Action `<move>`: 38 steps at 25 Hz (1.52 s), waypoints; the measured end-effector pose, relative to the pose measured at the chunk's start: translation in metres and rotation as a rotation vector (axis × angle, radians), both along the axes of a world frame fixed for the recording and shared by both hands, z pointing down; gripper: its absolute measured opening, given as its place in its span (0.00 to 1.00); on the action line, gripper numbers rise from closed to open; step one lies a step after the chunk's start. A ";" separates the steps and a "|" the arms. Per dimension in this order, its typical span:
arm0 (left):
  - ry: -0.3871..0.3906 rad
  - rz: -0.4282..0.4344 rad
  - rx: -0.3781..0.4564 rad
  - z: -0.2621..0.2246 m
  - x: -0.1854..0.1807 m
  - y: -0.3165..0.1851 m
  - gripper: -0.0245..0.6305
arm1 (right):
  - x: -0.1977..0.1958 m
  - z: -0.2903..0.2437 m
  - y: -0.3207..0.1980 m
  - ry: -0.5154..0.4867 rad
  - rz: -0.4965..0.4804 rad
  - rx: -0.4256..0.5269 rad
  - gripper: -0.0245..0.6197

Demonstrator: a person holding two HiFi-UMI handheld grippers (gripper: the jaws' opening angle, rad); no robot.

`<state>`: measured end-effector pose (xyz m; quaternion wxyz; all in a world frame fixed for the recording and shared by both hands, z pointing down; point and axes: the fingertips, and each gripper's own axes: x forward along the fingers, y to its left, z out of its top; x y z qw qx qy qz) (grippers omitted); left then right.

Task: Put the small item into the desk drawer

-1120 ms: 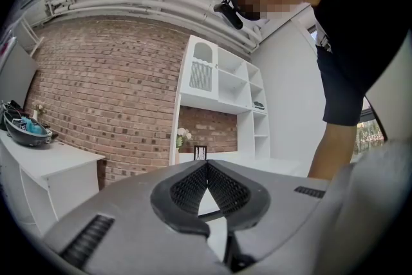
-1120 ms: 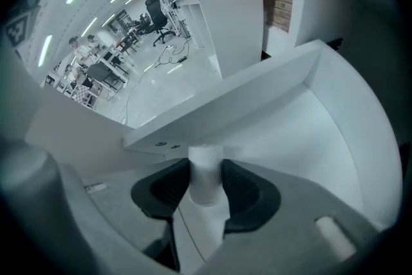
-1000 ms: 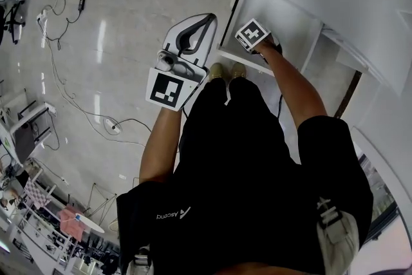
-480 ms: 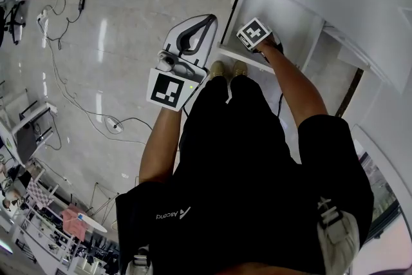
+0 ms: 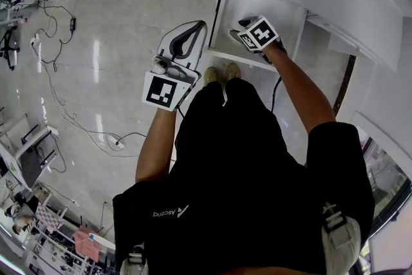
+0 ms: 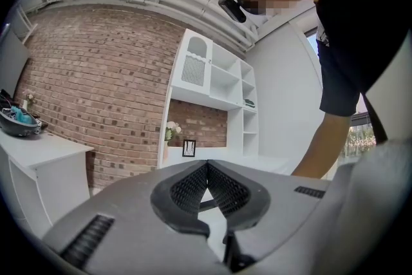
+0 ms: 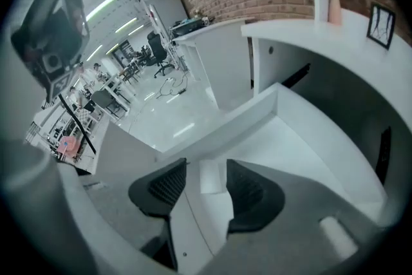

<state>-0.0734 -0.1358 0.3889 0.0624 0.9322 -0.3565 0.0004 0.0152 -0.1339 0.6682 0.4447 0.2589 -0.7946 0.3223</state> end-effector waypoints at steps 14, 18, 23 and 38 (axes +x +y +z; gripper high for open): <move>0.044 0.126 0.028 -0.034 0.047 0.032 0.04 | 0.023 -0.197 0.025 -0.214 0.174 0.420 0.31; 0.050 0.148 0.025 -0.049 0.062 0.037 0.04 | 0.033 -0.254 0.033 -0.322 0.224 0.567 0.29; 0.078 0.182 0.050 -0.080 0.082 0.044 0.04 | 0.044 -0.316 0.047 -0.456 0.274 0.735 0.25; 0.094 0.268 0.156 -0.141 0.110 0.083 0.04 | 0.056 -0.412 0.096 -0.645 0.289 1.048 0.04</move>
